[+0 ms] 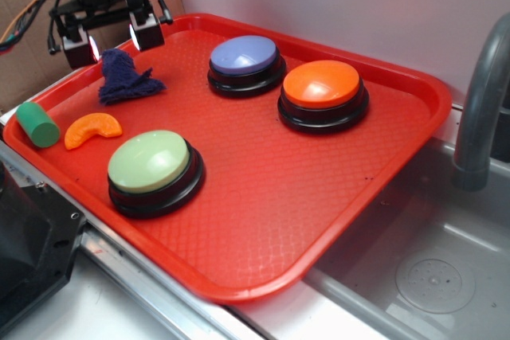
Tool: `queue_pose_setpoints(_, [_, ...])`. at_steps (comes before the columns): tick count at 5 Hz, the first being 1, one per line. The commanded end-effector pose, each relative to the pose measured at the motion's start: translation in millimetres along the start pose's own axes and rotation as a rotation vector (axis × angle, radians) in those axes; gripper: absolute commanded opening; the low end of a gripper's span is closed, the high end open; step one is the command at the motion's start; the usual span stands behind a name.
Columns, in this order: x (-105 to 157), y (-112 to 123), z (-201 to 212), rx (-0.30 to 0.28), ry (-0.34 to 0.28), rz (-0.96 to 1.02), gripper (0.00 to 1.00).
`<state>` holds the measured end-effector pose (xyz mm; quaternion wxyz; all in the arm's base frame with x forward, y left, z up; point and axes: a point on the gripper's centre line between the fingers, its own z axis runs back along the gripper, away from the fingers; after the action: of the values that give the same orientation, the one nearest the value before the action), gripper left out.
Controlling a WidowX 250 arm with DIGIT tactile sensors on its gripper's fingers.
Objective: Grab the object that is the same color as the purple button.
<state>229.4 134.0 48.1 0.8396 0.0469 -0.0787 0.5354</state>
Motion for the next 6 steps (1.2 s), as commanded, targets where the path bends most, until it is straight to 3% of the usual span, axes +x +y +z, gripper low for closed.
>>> queue_pose_setpoints(1, [23,8,-19,-0.032,-0.010,-0.087,1.00])
queue_pose_setpoints(2, [15,0,-25,0.041,0.001,-0.181,1.00])
queue_pose_setpoints(3, [7,-1,-26,0.045,-0.015,-0.198,0.00])
queue_pose_setpoints(4, [-1,-5,-12,0.022,-0.010,-0.243,0.00])
queue_pose_setpoints(6, [-30,-6,72,-0.163,0.038,-0.446,0.00])
